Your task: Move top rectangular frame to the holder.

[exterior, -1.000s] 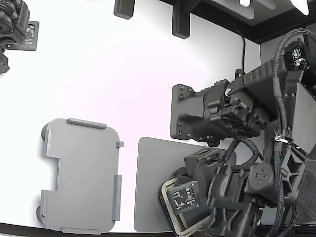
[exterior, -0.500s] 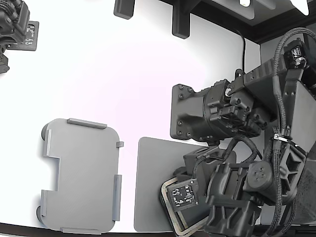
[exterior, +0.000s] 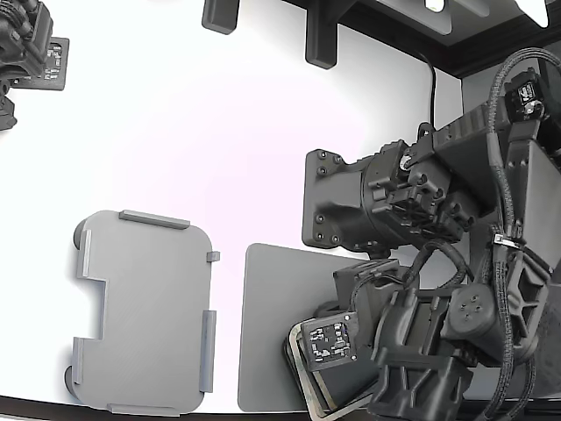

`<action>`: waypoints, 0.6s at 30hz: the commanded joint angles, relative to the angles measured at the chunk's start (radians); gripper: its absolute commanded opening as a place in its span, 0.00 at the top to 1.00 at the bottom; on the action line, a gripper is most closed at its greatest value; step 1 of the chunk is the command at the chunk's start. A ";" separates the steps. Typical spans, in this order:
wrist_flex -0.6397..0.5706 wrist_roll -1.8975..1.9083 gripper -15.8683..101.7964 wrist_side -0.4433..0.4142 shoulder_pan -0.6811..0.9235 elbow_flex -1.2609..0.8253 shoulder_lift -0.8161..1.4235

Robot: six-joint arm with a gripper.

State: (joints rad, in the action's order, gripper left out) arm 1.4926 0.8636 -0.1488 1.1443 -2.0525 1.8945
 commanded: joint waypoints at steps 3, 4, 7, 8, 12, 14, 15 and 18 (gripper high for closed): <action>0.107 0.150 0.96 -0.037 -0.060 0.195 -0.002; 0.130 0.186 0.96 -0.044 -0.077 0.235 -0.015; 0.161 0.265 0.96 -0.031 -0.144 0.322 -0.041; 0.161 0.325 0.96 -0.026 -0.161 0.342 -0.041; 0.163 0.641 0.96 -0.029 -0.212 0.457 -0.060; 0.164 0.749 0.96 -0.043 -0.244 0.486 -0.071; 0.164 0.796 0.96 -0.049 -0.256 0.491 -0.075; 0.164 0.946 0.96 -0.061 -0.296 0.520 -0.104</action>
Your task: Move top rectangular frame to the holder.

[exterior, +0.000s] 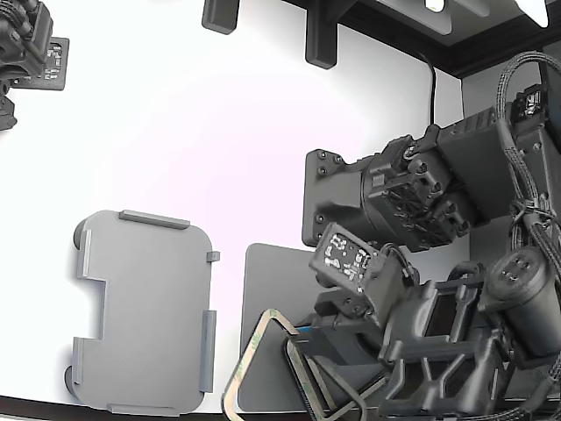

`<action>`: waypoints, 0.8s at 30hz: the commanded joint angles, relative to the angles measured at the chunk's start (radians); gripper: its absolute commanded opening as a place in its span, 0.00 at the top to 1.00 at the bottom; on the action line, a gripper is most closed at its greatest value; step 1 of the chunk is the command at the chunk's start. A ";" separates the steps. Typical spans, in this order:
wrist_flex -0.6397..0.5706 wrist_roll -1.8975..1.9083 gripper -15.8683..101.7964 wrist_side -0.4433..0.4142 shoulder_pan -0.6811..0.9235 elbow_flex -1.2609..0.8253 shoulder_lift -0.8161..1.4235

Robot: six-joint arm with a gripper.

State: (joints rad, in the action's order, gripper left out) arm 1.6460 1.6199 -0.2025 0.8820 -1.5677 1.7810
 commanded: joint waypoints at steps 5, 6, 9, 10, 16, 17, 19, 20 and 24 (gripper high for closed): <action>0.011 0.423 0.96 -0.021 -0.118 0.083 -0.100; 0.011 0.463 0.96 -0.026 -0.133 0.084 -0.118; 0.009 0.557 0.96 -0.005 -0.190 0.118 -0.192; 0.009 0.577 0.96 0.005 -0.210 0.140 -0.218; 0.011 0.638 0.96 0.021 -0.261 0.262 -0.354; 0.011 0.643 0.96 0.021 -0.264 0.278 -0.371; 0.011 0.646 0.96 0.020 -0.272 0.298 -0.393; 0.011 0.641 0.96 0.015 -0.275 0.301 -0.396; 0.011 0.621 0.96 0.005 -0.287 0.295 -0.396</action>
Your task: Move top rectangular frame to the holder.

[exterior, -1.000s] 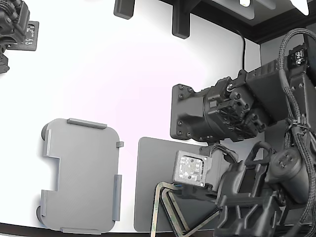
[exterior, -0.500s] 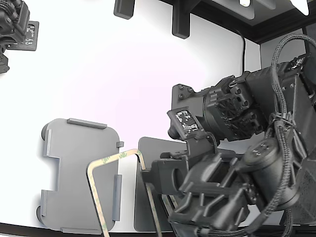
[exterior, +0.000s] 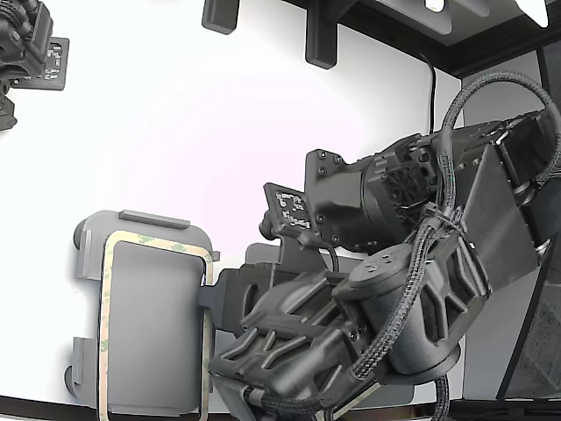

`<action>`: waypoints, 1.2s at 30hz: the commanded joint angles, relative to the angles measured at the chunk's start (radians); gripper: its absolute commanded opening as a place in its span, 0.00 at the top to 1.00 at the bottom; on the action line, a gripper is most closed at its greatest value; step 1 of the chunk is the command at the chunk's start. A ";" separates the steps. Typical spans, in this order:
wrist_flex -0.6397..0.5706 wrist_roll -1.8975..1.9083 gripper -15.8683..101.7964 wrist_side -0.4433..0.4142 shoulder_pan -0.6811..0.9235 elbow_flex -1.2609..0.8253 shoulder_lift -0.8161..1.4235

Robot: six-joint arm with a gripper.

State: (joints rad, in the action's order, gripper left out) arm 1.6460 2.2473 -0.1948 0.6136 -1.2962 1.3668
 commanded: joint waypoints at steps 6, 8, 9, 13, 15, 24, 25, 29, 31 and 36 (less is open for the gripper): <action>0.011 -0.054 0.96 -0.020 -0.035 -0.003 0.026; 0.011 -0.067 0.96 -0.028 -0.041 -0.006 0.015; 0.011 -0.077 0.96 -0.029 -0.046 -0.008 0.011; 0.011 -0.107 0.96 -0.021 -0.071 -0.015 0.008; 0.011 -0.114 0.96 -0.018 -0.077 -0.014 0.009; 0.011 -0.094 0.96 -0.002 -0.086 0.018 -0.015; 0.011 -0.091 0.96 0.003 -0.084 0.021 -0.015; 0.011 -0.078 0.96 0.017 -0.080 0.021 -0.017; 0.011 -0.078 0.96 0.017 -0.080 0.015 -0.018; 0.011 -0.077 0.96 0.017 -0.084 0.014 -0.025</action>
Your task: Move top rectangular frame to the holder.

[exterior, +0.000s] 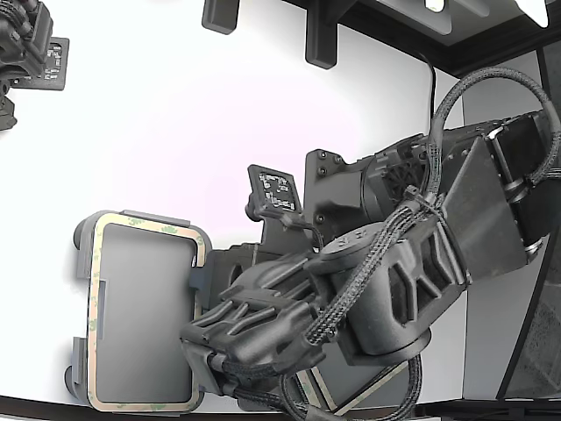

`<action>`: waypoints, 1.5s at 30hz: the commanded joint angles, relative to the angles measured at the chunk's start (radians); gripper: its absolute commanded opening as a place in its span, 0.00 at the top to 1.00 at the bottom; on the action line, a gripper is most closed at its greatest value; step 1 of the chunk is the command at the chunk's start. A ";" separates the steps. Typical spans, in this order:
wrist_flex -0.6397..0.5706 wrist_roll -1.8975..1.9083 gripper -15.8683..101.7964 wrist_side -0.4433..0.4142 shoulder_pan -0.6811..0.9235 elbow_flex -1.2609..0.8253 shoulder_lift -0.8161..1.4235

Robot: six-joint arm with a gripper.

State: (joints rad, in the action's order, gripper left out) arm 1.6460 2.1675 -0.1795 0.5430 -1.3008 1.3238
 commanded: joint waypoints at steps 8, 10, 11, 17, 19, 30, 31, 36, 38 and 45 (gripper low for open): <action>0.011 0.017 0.96 0.017 -0.014 0.009 0.018; 0.011 0.020 0.96 0.020 -0.014 0.002 0.021; 0.011 0.021 0.96 0.023 -0.014 -0.006 0.026; 0.011 0.021 0.96 0.026 -0.014 -0.028 0.041; 0.011 0.023 0.96 0.026 -0.014 -0.026 0.038; 0.011 0.028 0.96 0.035 -0.015 -0.005 0.015; 0.011 0.029 0.96 0.037 -0.014 -0.005 0.015; 0.011 0.031 0.96 0.041 -0.014 -0.006 0.017; 0.011 0.031 0.96 0.041 -0.014 -0.008 0.017; 0.011 0.025 0.96 0.048 -0.014 -0.009 0.021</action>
State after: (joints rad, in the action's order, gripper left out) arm 1.6460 2.1951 -0.1411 0.5415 -1.3346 1.3177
